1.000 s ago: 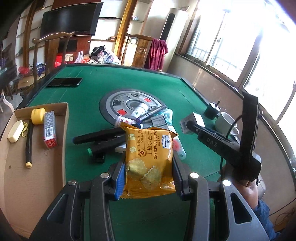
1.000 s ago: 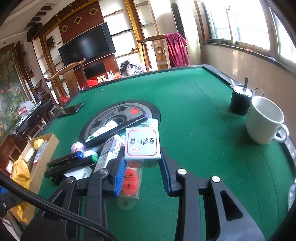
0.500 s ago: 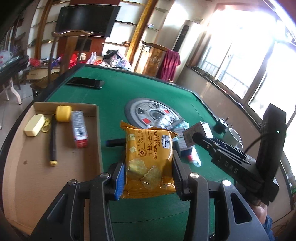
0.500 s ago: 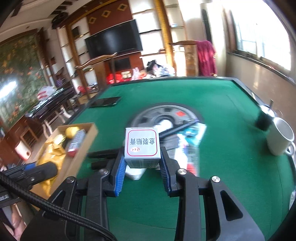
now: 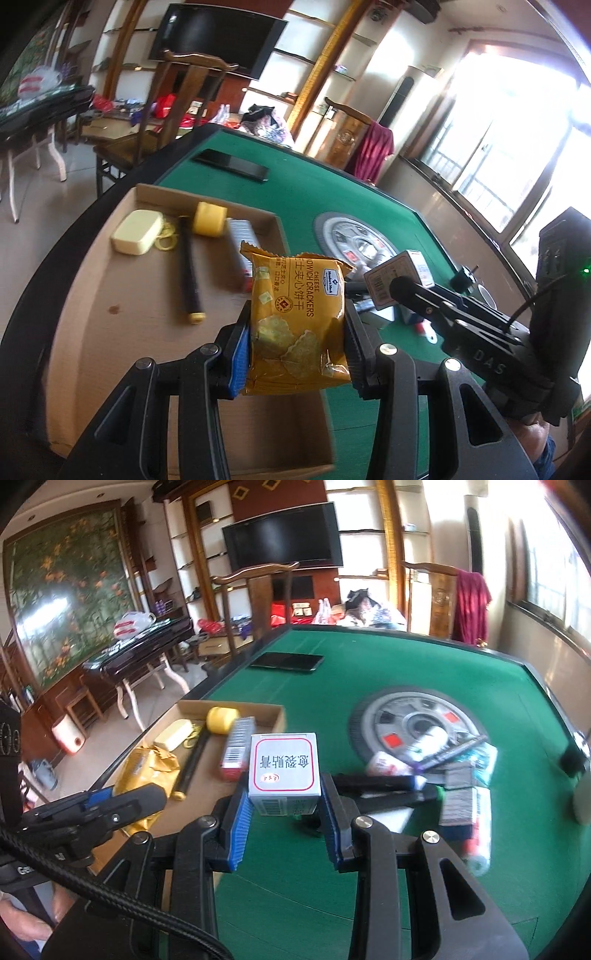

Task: Organize objects
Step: 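Carry the cracker packet and white box into the cardboard box and open both grippers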

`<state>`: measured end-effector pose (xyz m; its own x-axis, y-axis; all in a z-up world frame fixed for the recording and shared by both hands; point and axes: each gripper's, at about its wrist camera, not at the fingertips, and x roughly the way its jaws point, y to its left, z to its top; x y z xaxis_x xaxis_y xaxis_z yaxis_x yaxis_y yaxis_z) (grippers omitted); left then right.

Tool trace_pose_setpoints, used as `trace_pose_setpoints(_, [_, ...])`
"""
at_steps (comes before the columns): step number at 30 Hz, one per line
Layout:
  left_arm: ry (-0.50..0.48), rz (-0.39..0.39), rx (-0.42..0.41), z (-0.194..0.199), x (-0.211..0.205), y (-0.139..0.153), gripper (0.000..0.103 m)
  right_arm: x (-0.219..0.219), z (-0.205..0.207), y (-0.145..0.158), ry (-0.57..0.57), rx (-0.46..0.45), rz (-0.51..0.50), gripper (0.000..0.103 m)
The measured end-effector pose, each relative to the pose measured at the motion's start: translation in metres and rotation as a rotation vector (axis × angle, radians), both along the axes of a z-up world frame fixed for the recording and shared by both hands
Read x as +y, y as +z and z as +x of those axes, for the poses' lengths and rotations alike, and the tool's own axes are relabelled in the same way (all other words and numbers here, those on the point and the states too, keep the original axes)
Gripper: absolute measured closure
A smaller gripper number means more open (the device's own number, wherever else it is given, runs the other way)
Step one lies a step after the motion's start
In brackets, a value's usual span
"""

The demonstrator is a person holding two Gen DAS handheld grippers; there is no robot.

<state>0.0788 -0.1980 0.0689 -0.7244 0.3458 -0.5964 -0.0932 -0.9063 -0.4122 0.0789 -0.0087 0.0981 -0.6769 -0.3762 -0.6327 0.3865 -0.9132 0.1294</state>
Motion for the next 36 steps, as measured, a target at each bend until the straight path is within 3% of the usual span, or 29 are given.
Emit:
trace_pose_setpoints(11, [0.054, 0.002, -0.053, -0.015, -0.056, -0.022, 0.065, -0.060, -0.023, -0.010, 0.071, -0.083, 0.044, 0.071])
trace_pose_setpoints(23, [0.074, -0.035, -0.149, -0.038, -0.075, -0.045, 0.065, -0.105, -0.063, -0.038, 0.105, -0.224, 0.056, 0.071])
trace_pose_setpoints(36, [0.092, -0.066, -0.205, -0.044, -0.080, -0.054, 0.065, -0.127, -0.076, -0.049, 0.114, -0.289, 0.064, 0.071])
